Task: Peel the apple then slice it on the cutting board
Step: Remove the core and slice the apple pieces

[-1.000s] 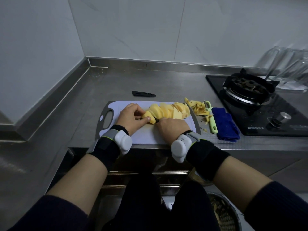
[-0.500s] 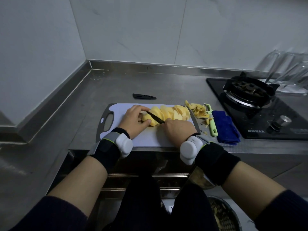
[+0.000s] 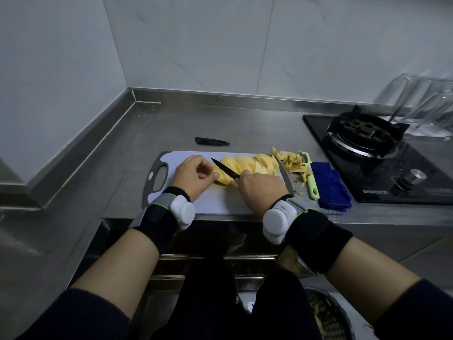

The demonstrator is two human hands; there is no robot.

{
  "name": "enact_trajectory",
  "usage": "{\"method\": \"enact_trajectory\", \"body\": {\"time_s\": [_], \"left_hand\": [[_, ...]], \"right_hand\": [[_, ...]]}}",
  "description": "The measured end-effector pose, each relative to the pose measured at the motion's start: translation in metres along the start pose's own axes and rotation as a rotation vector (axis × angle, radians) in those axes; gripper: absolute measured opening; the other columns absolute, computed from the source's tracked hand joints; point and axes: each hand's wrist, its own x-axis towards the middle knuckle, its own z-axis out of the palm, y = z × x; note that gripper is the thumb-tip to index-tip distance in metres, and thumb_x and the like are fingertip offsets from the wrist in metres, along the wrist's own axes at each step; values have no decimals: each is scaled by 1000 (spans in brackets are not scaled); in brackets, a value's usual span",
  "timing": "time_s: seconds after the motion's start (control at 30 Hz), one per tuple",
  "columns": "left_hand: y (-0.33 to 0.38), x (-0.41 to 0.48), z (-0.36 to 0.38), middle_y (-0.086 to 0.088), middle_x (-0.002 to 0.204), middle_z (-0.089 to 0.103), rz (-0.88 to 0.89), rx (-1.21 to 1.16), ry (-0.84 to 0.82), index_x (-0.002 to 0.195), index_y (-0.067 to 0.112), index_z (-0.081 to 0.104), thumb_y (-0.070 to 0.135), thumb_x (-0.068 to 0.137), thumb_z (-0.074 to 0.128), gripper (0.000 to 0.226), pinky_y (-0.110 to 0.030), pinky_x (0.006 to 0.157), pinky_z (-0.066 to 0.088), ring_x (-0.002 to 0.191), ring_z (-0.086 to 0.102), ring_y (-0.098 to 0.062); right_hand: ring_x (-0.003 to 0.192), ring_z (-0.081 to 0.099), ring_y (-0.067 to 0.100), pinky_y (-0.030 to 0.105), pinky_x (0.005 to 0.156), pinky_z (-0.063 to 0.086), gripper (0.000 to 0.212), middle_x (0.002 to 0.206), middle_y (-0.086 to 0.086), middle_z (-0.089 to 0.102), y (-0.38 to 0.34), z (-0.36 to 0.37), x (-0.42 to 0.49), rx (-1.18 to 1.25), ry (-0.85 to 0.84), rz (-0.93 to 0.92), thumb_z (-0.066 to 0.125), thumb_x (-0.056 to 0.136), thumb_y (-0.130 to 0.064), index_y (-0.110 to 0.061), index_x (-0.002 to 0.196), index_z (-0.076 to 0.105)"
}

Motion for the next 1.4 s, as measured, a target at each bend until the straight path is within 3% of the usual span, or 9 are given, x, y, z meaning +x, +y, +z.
{"method": "enact_trajectory", "body": {"time_s": [0.2, 0.67, 1.17, 1.4], "left_hand": [[0, 0, 0, 1, 91, 61, -8, -9, -9, 81, 15, 62, 16, 79, 78, 15, -35, 80, 59, 79, 66, -16], [3, 0, 0, 2, 93, 60, -26, -24, -20, 77, 22, 60, 16, 78, 78, 19, -34, 80, 59, 78, 67, -18], [-1, 1, 0, 1, 94, 60, -34, -22, -26, 80, 19, 61, 19, 78, 78, 17, -39, 80, 59, 78, 68, -19], [0, 1, 2, 3, 96, 56, -3, -21, -27, 84, 17, 60, 15, 80, 75, 16, -31, 79, 58, 79, 65, -16]], "right_hand": [[75, 63, 31, 37, 62, 46, 29, 81, 6, 59, 0, 0, 1, -11, -15, -13, 30, 104, -29, -8, 102, 49], [85, 64, 31, 36, 64, 43, 15, 98, 10, 65, -6, 1, 6, -50, -132, -12, 39, 96, -11, -7, 108, 49], [90, 65, 31, 39, 71, 48, 19, 102, 10, 65, -2, 8, 1, -71, -125, -12, 41, 96, -11, -5, 112, 51], [88, 64, 27, 36, 64, 45, 22, 102, 6, 64, -13, 17, 21, -75, -211, -28, 46, 95, -12, -7, 114, 53]]}}
